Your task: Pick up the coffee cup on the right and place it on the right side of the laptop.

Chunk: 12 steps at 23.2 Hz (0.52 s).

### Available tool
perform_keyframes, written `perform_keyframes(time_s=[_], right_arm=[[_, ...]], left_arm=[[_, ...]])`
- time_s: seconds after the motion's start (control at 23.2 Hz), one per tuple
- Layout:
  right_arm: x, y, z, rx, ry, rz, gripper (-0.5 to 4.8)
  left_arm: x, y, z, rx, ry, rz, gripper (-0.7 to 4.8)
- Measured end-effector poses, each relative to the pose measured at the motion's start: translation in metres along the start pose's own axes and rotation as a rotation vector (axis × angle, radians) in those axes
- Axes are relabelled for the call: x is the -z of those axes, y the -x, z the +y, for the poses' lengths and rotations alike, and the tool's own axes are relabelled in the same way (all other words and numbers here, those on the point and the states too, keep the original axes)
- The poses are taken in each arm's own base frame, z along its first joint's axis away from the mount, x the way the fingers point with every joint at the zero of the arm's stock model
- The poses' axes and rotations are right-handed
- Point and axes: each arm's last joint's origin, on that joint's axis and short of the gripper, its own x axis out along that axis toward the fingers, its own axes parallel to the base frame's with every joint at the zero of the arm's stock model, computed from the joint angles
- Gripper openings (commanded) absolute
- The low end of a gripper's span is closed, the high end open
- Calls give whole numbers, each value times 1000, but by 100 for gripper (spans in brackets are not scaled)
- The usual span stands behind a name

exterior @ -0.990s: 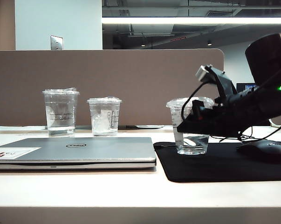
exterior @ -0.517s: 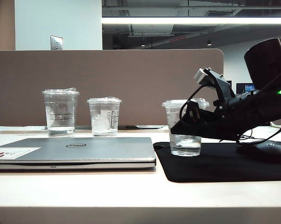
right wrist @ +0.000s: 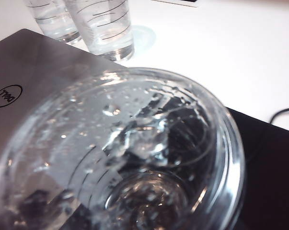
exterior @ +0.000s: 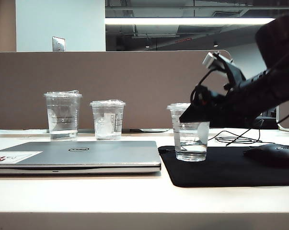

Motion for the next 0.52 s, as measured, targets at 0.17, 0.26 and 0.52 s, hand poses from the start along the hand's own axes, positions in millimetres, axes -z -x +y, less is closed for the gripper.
perform_keyframes(time_s=[0.17, 0.26, 0.52], right_arm=[[-7, 12, 4, 22, -12, 39, 479], [-11, 20, 7, 22, -7, 62, 479], [-21, 45, 17, 25, 4, 126, 479]], left_arm=[[0, 0, 0, 0, 0, 0, -5], [0, 0, 0, 0, 0, 0, -5], [0, 0, 0, 0, 0, 0, -5]])
